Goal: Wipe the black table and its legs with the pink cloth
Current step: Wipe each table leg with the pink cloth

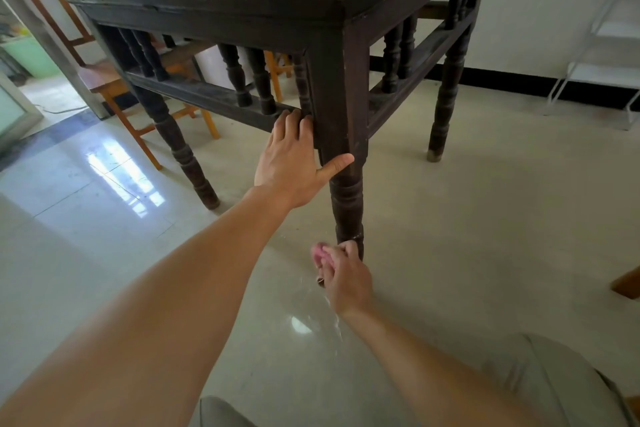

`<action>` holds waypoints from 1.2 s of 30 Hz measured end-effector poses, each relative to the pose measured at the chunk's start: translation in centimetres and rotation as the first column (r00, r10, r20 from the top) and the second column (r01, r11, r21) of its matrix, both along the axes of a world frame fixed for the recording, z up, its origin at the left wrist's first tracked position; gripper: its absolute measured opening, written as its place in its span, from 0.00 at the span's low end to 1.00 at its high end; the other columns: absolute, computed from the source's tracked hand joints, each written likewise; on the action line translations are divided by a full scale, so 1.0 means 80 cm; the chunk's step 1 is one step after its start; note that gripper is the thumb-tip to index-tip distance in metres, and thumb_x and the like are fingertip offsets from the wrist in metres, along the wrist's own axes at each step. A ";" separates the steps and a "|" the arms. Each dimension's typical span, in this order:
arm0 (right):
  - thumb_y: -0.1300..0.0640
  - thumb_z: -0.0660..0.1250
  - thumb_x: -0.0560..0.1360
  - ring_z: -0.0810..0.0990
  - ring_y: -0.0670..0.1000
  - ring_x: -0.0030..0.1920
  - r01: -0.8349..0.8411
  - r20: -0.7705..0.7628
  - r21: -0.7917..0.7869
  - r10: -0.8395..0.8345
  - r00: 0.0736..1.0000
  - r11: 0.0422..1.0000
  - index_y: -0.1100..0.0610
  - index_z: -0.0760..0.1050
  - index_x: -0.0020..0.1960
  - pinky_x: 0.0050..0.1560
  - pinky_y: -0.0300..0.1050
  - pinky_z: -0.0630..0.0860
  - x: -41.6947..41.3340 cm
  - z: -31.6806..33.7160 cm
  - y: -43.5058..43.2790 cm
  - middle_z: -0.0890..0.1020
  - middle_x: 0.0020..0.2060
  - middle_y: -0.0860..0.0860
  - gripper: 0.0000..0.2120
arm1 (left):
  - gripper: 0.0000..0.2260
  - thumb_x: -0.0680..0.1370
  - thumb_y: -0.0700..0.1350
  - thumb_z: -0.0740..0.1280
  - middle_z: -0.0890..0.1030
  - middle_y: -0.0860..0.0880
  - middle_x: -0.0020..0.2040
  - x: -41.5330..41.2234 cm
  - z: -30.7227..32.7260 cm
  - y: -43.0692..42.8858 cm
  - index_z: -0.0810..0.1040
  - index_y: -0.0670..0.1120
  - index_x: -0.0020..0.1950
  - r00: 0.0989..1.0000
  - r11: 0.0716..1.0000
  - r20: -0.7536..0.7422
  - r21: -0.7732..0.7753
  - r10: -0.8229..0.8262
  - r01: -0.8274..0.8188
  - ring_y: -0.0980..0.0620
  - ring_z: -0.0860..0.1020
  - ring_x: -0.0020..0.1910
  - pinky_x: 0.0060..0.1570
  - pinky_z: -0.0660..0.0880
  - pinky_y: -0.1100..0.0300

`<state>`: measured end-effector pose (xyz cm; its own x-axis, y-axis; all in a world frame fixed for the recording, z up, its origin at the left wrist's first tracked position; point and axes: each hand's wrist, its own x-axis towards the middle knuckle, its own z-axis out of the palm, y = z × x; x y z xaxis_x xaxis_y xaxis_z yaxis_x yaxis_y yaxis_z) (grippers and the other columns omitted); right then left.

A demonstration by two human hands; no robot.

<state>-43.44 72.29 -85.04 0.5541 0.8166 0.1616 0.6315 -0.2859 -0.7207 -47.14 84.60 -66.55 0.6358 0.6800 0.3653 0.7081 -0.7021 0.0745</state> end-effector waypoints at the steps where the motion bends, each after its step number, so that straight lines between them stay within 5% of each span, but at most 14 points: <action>1: 0.53 0.60 0.82 0.78 0.47 0.46 -0.020 0.005 -0.023 0.020 1.000 1.000 0.53 0.76 0.64 0.48 0.36 0.71 -0.006 -0.004 -0.001 0.72 0.59 0.50 0.13 | 0.45 0.70 0.77 0.49 0.64 0.43 0.73 0.000 0.000 0.000 0.62 0.43 0.72 1.000 1.000 0.001 -0.002 0.001 -0.001 0.42 0.58 0.74 0.71 0.63 0.43; 6: 0.55 0.66 0.78 0.73 0.42 0.33 0.133 -0.001 0.118 -0.134 0.991 0.984 0.50 0.80 0.53 0.36 0.34 0.72 0.057 -0.001 -0.006 0.75 0.51 0.49 0.06 | 0.44 0.70 0.77 0.50 0.64 0.42 0.72 0.000 -0.003 0.004 0.63 0.43 0.71 1.000 1.000 0.029 0.007 -0.012 0.012 0.42 0.58 0.74 0.70 0.63 0.44; 11: 0.56 0.66 0.78 0.76 0.50 0.41 0.362 0.000 0.034 -0.363 0.932 0.931 0.57 0.77 0.56 0.45 0.43 0.74 0.132 0.001 -0.021 0.75 0.55 0.55 0.08 | 0.43 0.70 0.77 0.52 0.64 0.43 0.72 0.000 -0.007 0.005 0.63 0.44 0.71 0.998 1.000 0.065 0.011 -0.010 0.010 0.43 0.57 0.74 0.71 0.63 0.44; 14: 0.57 0.66 0.78 0.78 0.53 0.42 0.338 -0.061 0.059 -0.335 0.940 0.939 0.55 0.77 0.56 0.46 0.45 0.76 0.096 -0.001 -0.006 0.74 0.55 0.53 0.08 | 0.43 0.70 0.76 0.53 0.63 0.43 0.72 0.000 -0.009 0.003 0.63 0.44 0.71 0.997 1.000 0.080 0.012 -0.015 0.014 0.43 0.56 0.74 0.71 0.62 0.44; 21: 0.53 0.62 0.80 0.79 0.50 0.44 -0.012 -0.017 -0.048 0.011 1.000 0.999 0.54 0.77 0.61 0.44 0.38 0.70 -0.006 -0.027 0.005 0.73 0.57 0.50 0.12 | 0.42 0.70 0.77 0.52 0.64 0.44 0.72 0.000 -0.007 0.002 0.64 0.45 0.70 0.997 1.000 0.077 0.014 -0.008 0.007 0.43 0.58 0.74 0.70 0.64 0.44; 25: 0.53 0.66 0.78 0.76 0.48 0.36 0.143 -0.011 0.033 -0.143 0.990 0.989 0.51 0.79 0.52 0.38 0.40 0.73 0.051 -0.028 -0.001 0.76 0.51 0.51 0.05 | 0.42 0.70 0.76 0.52 0.64 0.44 0.71 0.000 -0.008 0.003 0.64 0.44 0.69 0.996 1.000 0.090 0.019 -0.012 0.011 0.43 0.58 0.74 0.70 0.64 0.44; 30: 0.56 0.66 0.78 0.80 0.58 0.41 0.440 -0.028 -0.070 -0.443 0.896 0.895 0.55 0.76 0.54 0.43 0.49 0.78 0.131 -0.033 -0.018 0.75 0.54 0.56 0.06 | 0.42 0.71 0.76 0.52 0.64 0.44 0.72 0.002 -0.013 0.003 0.63 0.45 0.70 0.995 0.999 0.098 0.043 -0.003 -0.001 0.43 0.58 0.73 0.71 0.63 0.44; 36: 0.58 0.66 0.78 0.78 0.52 0.42 0.314 -0.152 -0.034 -0.316 0.937 0.949 0.57 0.76 0.56 0.42 0.42 0.71 0.028 -0.038 0.010 0.75 0.55 0.54 0.08 | 0.42 0.70 0.76 0.51 0.64 0.44 0.72 0.003 -0.011 0.002 0.63 0.45 0.70 0.996 0.999 0.087 0.044 0.002 -0.006 0.43 0.58 0.73 0.71 0.63 0.44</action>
<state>-41.20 73.13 -88.10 0.8007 0.5972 0.0475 0.3898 -0.4591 -0.7983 -46.89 84.79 -67.45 0.5976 0.6644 0.4488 0.7033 -0.7032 0.1044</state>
